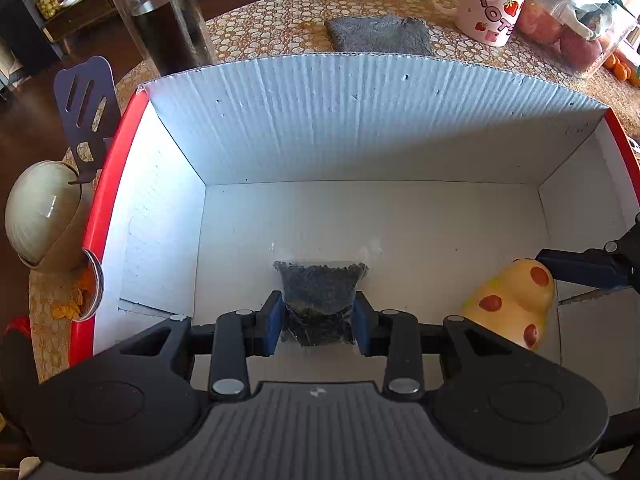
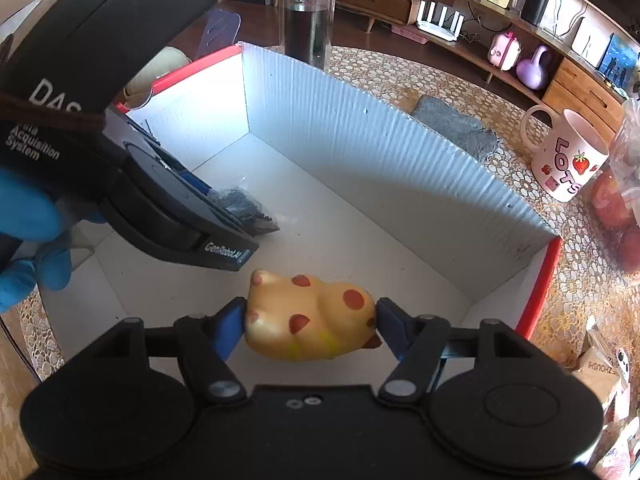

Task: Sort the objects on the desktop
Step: 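Lower and release the bead bag with the left tool while the right tool releases the toy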

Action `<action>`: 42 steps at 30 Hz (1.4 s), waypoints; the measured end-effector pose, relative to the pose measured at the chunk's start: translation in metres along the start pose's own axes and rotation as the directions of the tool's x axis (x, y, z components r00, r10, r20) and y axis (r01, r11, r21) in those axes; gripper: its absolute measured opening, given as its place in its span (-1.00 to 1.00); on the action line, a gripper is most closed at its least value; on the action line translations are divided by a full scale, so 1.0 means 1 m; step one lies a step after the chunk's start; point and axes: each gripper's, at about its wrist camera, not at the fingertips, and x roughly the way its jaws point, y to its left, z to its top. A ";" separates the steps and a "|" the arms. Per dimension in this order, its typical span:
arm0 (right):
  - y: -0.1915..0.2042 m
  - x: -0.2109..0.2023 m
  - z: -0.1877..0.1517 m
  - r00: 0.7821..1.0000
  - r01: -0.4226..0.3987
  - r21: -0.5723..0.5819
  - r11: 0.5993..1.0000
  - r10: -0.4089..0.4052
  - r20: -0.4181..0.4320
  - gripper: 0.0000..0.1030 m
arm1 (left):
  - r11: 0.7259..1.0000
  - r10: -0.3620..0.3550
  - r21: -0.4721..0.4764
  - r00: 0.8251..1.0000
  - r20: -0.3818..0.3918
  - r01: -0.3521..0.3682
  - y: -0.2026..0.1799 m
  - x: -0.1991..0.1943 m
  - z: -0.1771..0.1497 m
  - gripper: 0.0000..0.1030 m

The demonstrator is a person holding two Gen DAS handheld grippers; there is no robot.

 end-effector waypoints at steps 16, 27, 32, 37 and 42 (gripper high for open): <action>0.005 -0.005 0.001 1.000 0.027 -0.036 0.999 -0.027 0.014 0.68 | 0.999 0.027 0.042 0.999 -0.020 -0.026 -0.006 -0.001 -0.001 0.31; -0.004 -0.051 -0.012 0.994 -0.042 0.005 0.999 0.041 0.098 0.68 | 1.000 0.010 0.024 0.998 0.060 -0.011 -0.013 -0.042 -0.015 0.31; -0.007 -0.078 -0.026 0.988 -0.065 0.013 0.998 0.063 0.139 0.68 | 1.000 0.004 0.028 0.993 0.121 -0.007 -0.022 -0.066 -0.030 0.31; -0.012 -0.103 -0.039 0.981 -0.073 0.014 0.997 0.070 0.179 0.68 | 1.000 -0.010 0.017 0.985 0.173 0.007 -0.030 -0.091 -0.045 0.31; -0.017 -0.127 -0.054 0.973 -0.086 0.023 0.996 0.079 0.219 0.68 | 1.000 -0.017 0.010 0.971 0.238 0.015 -0.040 -0.117 -0.060 0.31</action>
